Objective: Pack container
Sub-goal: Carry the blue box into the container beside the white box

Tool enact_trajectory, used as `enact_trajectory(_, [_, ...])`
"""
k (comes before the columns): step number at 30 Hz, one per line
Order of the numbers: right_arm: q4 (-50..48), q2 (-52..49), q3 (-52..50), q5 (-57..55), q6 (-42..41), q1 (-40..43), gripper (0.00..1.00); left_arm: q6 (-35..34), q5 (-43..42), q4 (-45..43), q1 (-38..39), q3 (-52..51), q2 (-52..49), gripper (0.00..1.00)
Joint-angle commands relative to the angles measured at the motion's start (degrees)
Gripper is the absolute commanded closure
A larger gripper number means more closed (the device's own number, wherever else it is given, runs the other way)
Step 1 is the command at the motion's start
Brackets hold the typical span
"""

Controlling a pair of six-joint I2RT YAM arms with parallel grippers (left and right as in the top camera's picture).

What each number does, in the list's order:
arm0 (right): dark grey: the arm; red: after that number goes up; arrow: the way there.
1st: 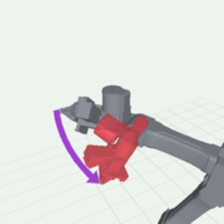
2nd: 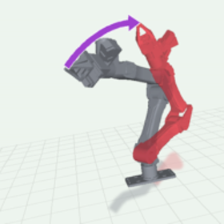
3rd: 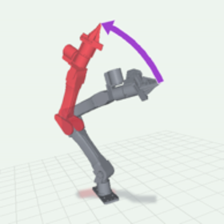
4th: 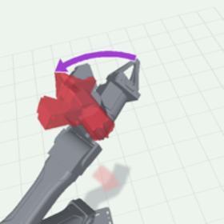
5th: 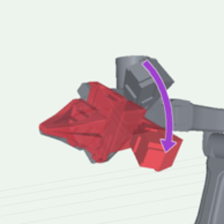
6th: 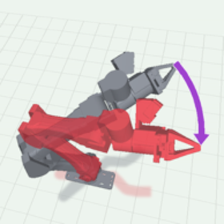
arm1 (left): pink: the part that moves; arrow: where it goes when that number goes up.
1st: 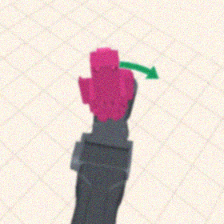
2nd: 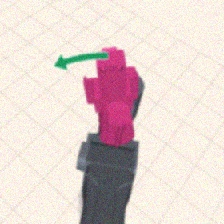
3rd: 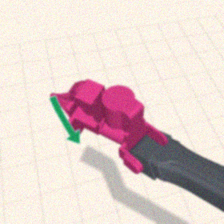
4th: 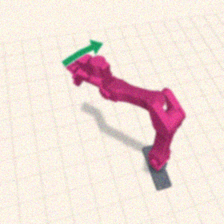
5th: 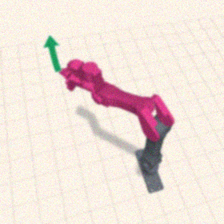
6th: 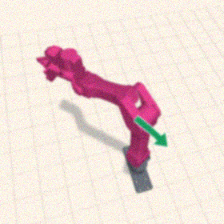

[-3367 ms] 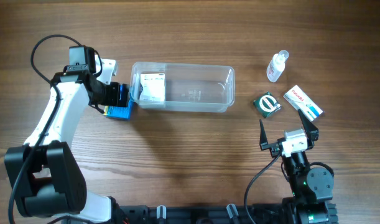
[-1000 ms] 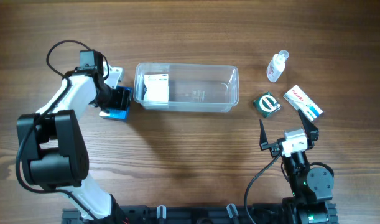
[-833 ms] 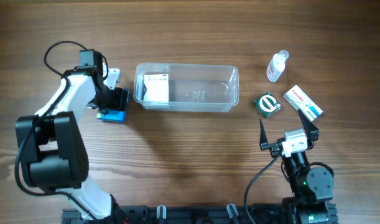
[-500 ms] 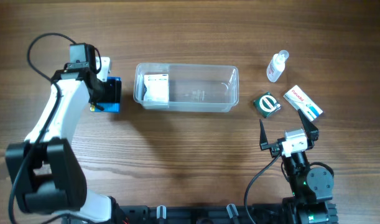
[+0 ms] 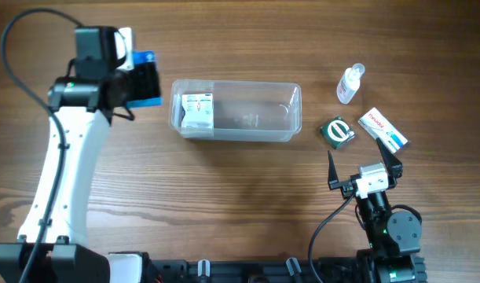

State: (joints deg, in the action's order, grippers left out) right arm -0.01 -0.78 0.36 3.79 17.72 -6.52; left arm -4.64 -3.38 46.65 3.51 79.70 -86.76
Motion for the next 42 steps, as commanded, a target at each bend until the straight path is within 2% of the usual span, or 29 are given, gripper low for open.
enact_trajectory(1, [-0.1, 0.1, 0.0, -0.6, 0.3, 0.3, 0.00, -6.0, -1.2, -1.6, 6.6, 2.3, 1.0, 0.27])
enact_trajectory(6, [-0.1, 0.1, 0.0, -0.6, 0.3, 0.3, 0.00, -10.9, -1.0, -2.9, 15.1, 2.3, -0.3, 0.27])
enact_trajectory(11, [-0.1, 0.1, 0.0, -0.6, 0.3, 0.3, 0.00, -11.9, -0.5, -7.6, 22.6, 2.3, -5.2, 0.26])
enact_trajectory(15, [-0.1, 0.1, 0.0, -0.6, 0.3, 0.3, 0.00, -12.6, 0.7, -10.0, 25.0, 2.3, -9.4, 0.26])
enact_trajectory(18, [-0.1, 0.1, 0.0, -0.6, 0.3, 0.3, 0.00, -15.9, 1.8, -10.3, 25.3, 2.3, -12.5, 0.28])
enact_trajectory(25, [-0.1, 0.1, 0.0, -0.6, 0.3, 0.3, 0.00, -15.3, 1.7, -9.5, 25.3, 2.3, -18.1, 0.26])
enact_trajectory(31, [-0.1, 0.1, 0.0, -0.6, 0.3, 0.3, 0.00, -15.3, 4.4, -7.2, 25.3, 2.3, -19.2, 0.26])
enact_trajectory(42, [-0.1, 0.1, 0.0, -0.6, 0.3, 0.3, 0.00, -17.1, 4.3, -5.9, 25.5, 1.9, -21.5, 0.27])
